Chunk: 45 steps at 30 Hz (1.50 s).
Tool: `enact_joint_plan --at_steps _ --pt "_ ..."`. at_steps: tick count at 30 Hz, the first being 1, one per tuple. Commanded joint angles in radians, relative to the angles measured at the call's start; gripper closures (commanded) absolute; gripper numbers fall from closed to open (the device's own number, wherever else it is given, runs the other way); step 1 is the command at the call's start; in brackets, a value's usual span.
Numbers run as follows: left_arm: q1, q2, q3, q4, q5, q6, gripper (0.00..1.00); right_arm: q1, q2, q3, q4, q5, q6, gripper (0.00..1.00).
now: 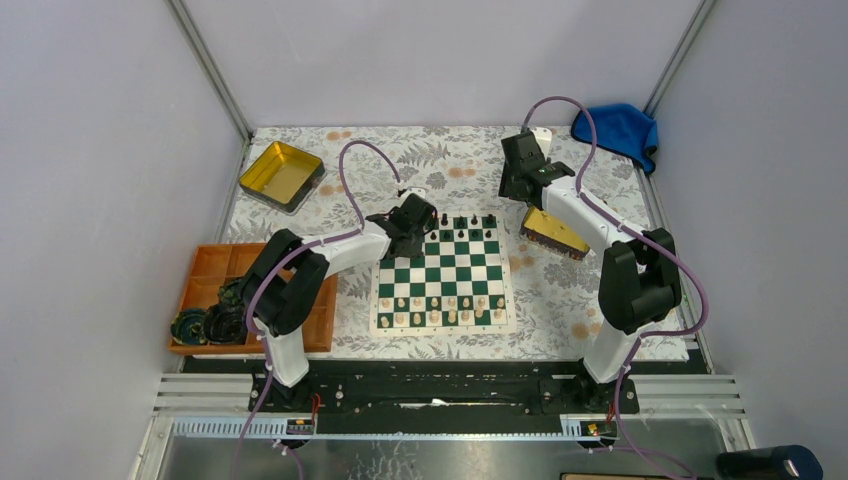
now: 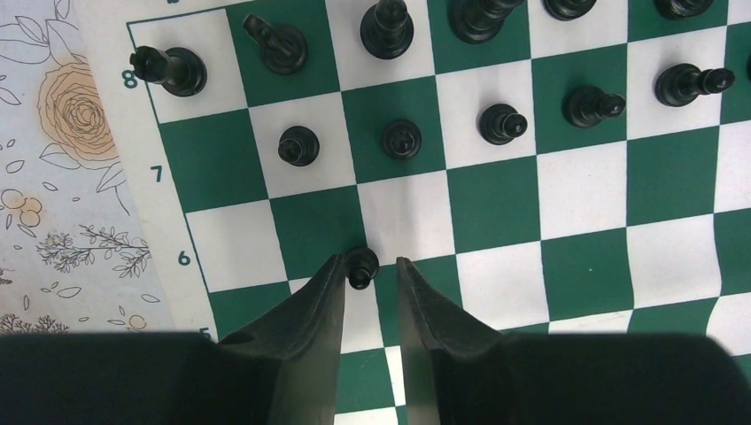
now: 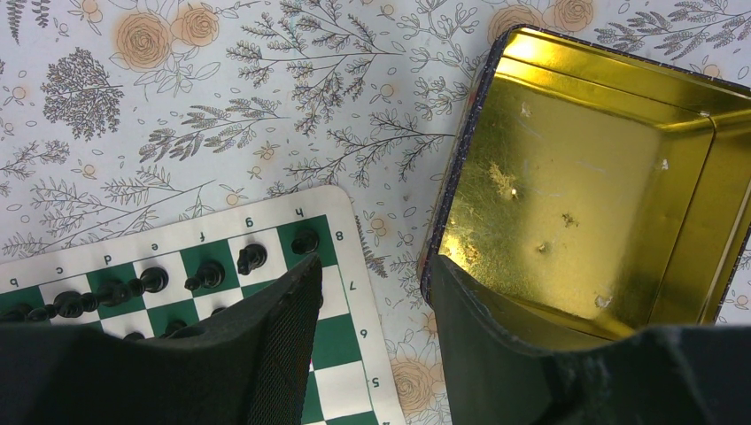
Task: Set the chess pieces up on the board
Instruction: Pick up the chess piece from the chessboard.
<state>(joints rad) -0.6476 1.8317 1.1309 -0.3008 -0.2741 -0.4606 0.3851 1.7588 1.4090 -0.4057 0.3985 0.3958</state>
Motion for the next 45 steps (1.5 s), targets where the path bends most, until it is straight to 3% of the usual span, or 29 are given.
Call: enact_joint_plan --at_steps 1,17,34,45 --pt "-0.004 0.013 0.019 0.035 -0.036 0.013 0.67 -0.006 -0.021 0.016 0.029 -0.009 -0.011 0.45" --pt "-0.004 0.013 0.007 0.031 -0.043 0.01 0.76 -0.007 -0.015 0.018 0.027 -0.005 -0.012 0.45" --pt "-0.004 -0.001 -0.006 0.016 -0.06 0.012 1.0 -0.01 -0.015 0.019 0.025 -0.006 -0.011 0.45" --pt "-0.002 -0.064 -0.022 -0.032 -0.094 -0.01 1.0 -0.01 -0.013 0.025 0.024 -0.013 -0.009 0.45"
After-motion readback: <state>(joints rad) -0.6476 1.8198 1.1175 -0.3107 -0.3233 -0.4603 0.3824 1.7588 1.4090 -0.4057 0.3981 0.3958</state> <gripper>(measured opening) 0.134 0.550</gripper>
